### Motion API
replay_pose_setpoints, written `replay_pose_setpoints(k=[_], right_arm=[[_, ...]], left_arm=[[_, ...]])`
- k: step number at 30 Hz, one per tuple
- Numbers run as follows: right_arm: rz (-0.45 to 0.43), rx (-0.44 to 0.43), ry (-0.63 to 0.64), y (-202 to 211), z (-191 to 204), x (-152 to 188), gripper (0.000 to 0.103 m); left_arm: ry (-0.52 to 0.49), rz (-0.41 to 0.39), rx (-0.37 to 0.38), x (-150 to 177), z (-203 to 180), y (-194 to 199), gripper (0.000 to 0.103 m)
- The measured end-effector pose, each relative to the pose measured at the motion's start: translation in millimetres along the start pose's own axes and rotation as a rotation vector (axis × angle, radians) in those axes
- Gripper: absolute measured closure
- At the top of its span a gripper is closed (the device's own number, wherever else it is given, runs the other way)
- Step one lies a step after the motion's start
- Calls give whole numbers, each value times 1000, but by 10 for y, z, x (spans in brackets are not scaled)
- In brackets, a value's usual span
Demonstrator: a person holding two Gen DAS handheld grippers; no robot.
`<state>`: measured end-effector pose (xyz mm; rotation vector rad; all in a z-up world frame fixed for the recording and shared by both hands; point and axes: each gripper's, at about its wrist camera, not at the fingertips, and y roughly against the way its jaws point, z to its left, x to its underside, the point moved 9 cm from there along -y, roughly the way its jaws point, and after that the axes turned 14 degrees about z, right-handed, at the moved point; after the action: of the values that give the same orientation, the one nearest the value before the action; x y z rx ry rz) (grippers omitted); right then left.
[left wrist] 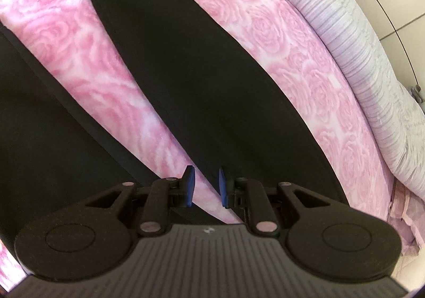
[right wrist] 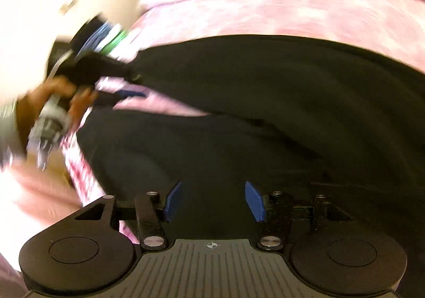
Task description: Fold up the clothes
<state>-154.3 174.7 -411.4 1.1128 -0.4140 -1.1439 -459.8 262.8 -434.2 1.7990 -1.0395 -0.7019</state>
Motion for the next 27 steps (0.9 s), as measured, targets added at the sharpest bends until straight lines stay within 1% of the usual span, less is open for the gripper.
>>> replay_pose_setpoints(k=[2, 3, 4, 8, 10, 11, 12, 14, 16, 17, 18, 19, 20, 21, 22, 24, 27], right_arm=[[-23, 98, -47, 92, -232, 34, 47], [-50, 135, -98, 195, -423, 39, 47], [-81, 166, -167, 329, -674, 40, 47], [-185, 324, -459, 895, -1908, 82, 47], [-209, 331, -539, 1047, -2413, 75, 48], [-218, 326, -573, 1108, -2653, 68, 51], [-219, 311, -584, 1119, -2805, 24, 52], [-213, 276, -586, 1089, -3019, -47, 53], [-200, 248, -598, 1043, -3156, -21, 53], [-192, 236, -606, 988, -3182, -7, 55], [-181, 221, -601, 944, -3198, -27, 61], [-168, 204, -588, 911, -3214, -57, 81], [-154, 216, -571, 887, -3239, -81, 89], [-158, 229, -536, 893, -3228, -105, 94], [-174, 233, -493, 913, -3192, -132, 101], [-252, 238, -474, 1050, -3149, -170, 102], [-432, 263, -594, 1326, -3324, -154, 102]], left_arm=[[-5, -3, 0, -20, -11, 3, 89], [-10, -4, 0, -30, -22, 0, 89], [-16, -5, -1, -41, -36, -5, 89], [-20, -3, 7, -70, -104, -62, 89], [-25, 2, 10, -72, -154, -108, 89], [-29, 6, 10, -70, -177, -133, 89], [-34, 10, 11, -66, -200, -156, 89], [-42, 16, 9, -64, -245, -196, 89], [-47, 19, 9, -64, -281, -224, 89], [-49, 20, 6, -69, -294, -237, 89], [-52, 20, 3, -77, -305, -250, 89], [-54, 21, -1, -84, -316, -262, 89], [-56, 20, -6, -94, -326, -274, 89], [-57, 19, -10, -104, -332, -282, 89], [-56, 18, -13, -112, -338, -290, 89], [-60, 14, -16, -134, -357, -305, 89], [-74, 0, -19, -169, -400, -323, 89]])
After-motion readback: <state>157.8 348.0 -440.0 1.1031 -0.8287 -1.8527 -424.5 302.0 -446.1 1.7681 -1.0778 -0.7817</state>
